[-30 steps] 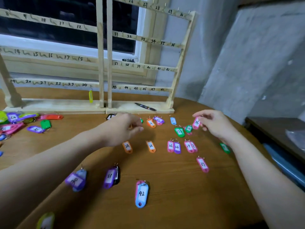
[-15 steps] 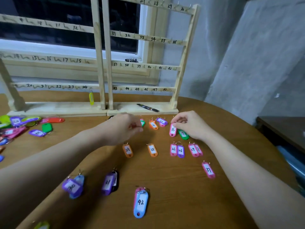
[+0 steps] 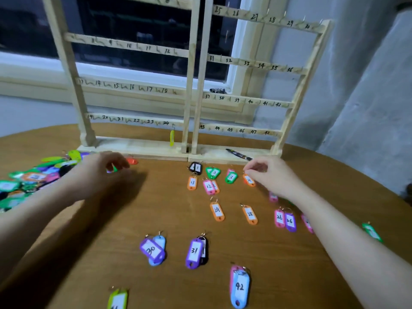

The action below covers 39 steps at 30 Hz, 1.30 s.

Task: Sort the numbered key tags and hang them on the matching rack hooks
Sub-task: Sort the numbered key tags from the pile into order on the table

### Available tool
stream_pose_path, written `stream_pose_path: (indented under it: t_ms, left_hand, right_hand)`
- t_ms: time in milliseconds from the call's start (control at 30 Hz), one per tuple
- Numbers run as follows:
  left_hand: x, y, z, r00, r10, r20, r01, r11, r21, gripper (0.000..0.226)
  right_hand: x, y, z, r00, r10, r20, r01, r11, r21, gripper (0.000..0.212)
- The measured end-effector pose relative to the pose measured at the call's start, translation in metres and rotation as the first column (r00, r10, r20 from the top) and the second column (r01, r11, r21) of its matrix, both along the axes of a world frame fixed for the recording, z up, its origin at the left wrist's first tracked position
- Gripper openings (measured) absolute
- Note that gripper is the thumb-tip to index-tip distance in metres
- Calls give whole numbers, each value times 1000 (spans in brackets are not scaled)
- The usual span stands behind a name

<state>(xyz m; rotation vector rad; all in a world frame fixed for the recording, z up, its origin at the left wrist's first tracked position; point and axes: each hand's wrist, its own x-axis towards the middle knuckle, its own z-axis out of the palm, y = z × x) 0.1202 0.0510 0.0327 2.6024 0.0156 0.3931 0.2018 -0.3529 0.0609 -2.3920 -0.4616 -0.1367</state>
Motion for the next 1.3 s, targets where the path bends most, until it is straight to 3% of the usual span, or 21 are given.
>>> stream_pose_path:
  t_ms: [100,200,467,600,767,967,1133,1233,1300]
  left_hand:
    - [-11,33,-9,988,154,32,-151,986,-70,12]
    - [-12,47,-20,973,224,51,-221,974,-51,26]
    - [-4,59,-30,982,183,39,-187,953,238,64]
    - [-10,60,-30,990,118,73,-133,961,243,56]
    - [-7,59,-32,995,56,78,-73,971,227,33]
    - [-6,57,-31,995,44,85,-60,978,198,31]
    - [-4,55,-30,997,82,-11,-79,984,161,40]
    - [-6,49,-27,995,101,3,-101,989,105,32]
    - [-8,46,-26,994,91,64,-97,991,90,30]
  right_hand:
    - [-3,53,2,994,108,0,-108,994,-5,10]
    - [-5,111,-1,974,226,-9,-226,974,-27,8]
    - [4,235,-19,923,379,-68,-385,908,-164,22]
    - [5,269,-29,902,430,-37,-424,868,-259,36]
    - [9,277,-32,893,451,-11,-426,835,-349,31]
    - [8,266,-30,903,429,36,-372,820,-434,27]
    - [3,250,-25,903,427,43,-335,764,-552,25]
    - [-2,238,-21,930,366,16,-300,787,-539,24]
    - [-10,227,-17,946,323,-29,-302,845,-441,23]
